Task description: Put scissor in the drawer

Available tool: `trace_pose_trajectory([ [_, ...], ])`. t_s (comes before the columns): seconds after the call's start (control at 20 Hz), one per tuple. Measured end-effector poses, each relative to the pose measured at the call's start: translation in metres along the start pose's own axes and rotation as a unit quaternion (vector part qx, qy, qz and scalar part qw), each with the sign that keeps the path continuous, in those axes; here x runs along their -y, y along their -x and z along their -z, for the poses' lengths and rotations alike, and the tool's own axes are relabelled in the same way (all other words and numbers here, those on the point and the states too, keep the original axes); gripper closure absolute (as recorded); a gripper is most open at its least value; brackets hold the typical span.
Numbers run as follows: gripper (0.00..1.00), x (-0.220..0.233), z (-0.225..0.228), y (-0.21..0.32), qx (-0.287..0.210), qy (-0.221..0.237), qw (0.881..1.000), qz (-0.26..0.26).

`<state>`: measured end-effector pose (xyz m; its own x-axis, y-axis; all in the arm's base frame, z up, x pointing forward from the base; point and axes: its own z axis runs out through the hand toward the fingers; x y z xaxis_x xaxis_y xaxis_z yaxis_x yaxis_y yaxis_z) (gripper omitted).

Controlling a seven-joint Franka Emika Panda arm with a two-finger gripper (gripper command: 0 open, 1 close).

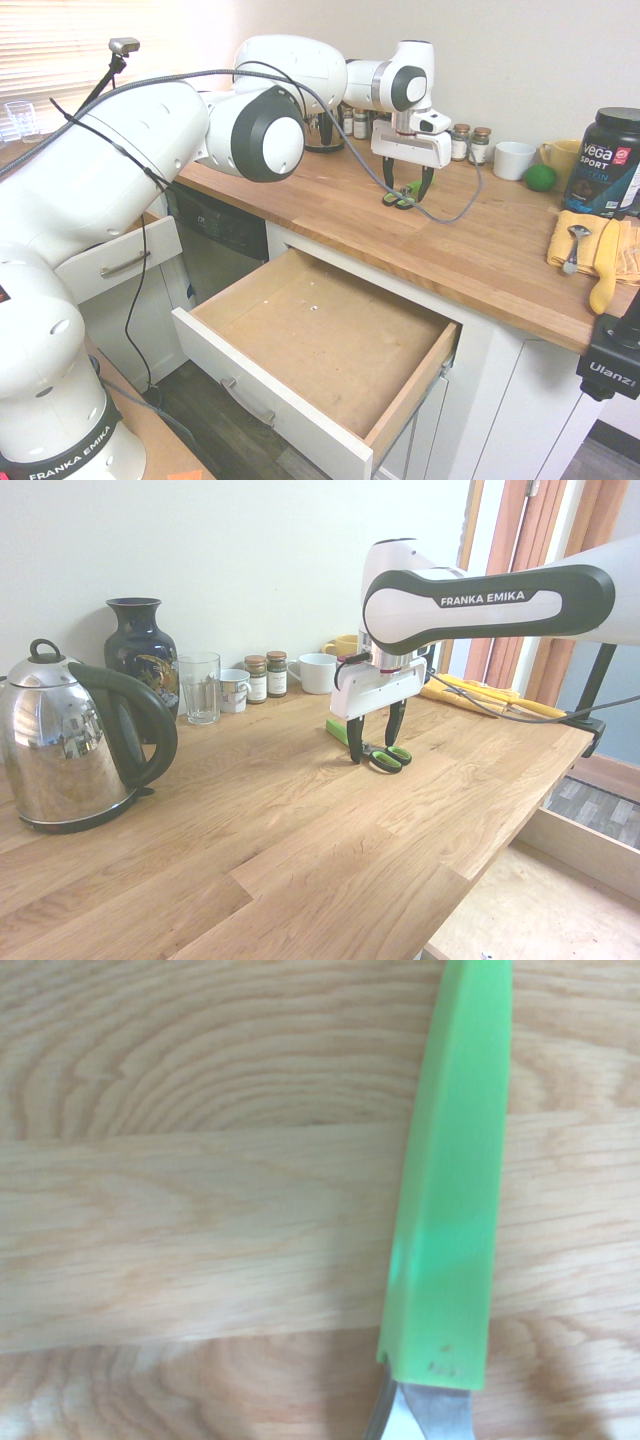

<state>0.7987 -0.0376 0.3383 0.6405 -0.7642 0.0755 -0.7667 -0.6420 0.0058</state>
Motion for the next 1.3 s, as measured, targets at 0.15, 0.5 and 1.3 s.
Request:
trace_pose_trajectory([
  [0.15,0.0,0.001,0.0,0.0,0.001,0.001,1.0,0.0],
  [0.5,0.0,0.004,-0.002,-0.003,0.001,-0.013,1.0,-0.003],
  [1.3,1.0,0.014,-0.002,0.002,-0.003,-0.023,1.0,-0.004],
])
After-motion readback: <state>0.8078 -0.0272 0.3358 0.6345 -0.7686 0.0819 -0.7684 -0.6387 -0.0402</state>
